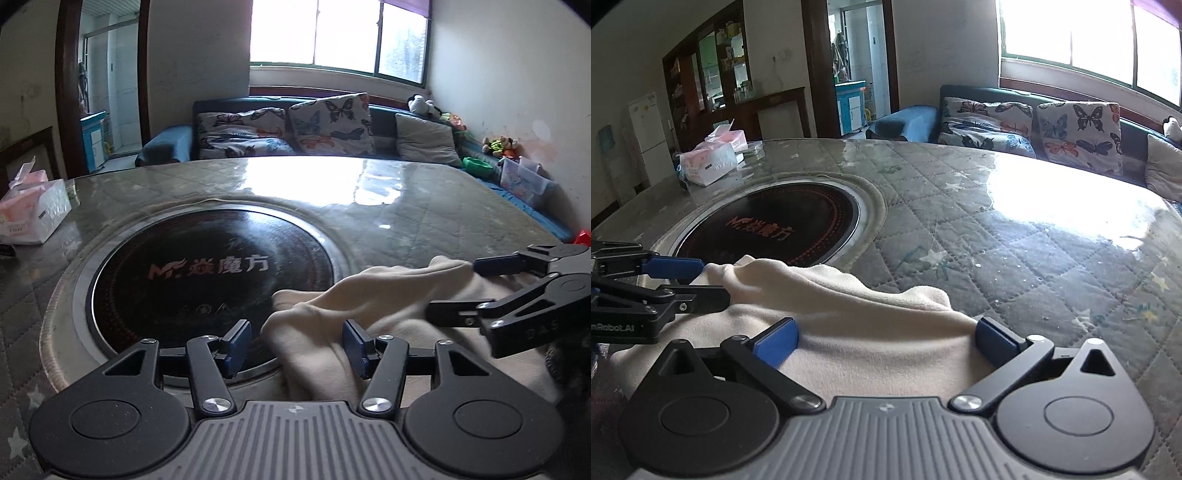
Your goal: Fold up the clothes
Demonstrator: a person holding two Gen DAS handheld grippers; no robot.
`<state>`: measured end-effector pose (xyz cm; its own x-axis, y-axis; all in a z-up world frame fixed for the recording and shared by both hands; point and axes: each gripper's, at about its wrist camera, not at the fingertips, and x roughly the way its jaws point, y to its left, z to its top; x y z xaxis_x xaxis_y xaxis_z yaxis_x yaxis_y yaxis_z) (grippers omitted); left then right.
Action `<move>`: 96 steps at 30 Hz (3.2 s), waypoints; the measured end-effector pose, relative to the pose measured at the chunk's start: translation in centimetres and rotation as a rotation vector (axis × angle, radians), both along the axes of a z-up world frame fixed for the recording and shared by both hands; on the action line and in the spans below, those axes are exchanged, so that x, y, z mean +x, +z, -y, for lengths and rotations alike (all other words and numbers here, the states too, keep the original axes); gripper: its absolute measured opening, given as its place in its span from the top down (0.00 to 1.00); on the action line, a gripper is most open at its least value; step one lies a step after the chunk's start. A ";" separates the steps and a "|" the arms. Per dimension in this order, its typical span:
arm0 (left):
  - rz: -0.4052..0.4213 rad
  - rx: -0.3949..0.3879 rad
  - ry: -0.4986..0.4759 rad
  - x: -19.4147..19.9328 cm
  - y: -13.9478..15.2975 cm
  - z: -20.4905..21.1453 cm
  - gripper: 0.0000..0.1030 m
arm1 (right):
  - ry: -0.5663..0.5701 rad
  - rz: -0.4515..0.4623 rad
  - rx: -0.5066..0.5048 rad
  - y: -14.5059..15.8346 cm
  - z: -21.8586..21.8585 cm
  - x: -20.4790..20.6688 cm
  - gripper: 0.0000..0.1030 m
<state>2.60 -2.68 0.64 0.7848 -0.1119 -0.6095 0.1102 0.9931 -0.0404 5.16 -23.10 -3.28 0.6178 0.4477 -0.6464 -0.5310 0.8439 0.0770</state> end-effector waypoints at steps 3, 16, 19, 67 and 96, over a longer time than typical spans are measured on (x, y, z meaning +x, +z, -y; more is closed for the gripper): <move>0.006 0.015 0.008 -0.1 -0.1 0.0 0.41 | 0.008 -0.003 -0.011 0.0 0.0 0.0 0.00; 0.067 0.005 -0.043 -3.2 2.3 1.2 0.25 | 0.065 0.034 -0.027 1.9 0.5 -2.7 0.00; 0.074 0.023 -0.064 -4.1 2.1 2.0 0.21 | 0.091 0.050 -0.029 2.3 0.3 -4.5 0.00; 0.019 0.032 0.051 -6.5 -0.3 0.6 0.09 | -0.303 0.095 -0.096 1.3 11.4 -8.1 0.00; 0.052 0.101 -0.052 -1.1 2.1 5.8 0.09 | -0.459 0.087 -0.171 3.5 14.0 -6.2 0.00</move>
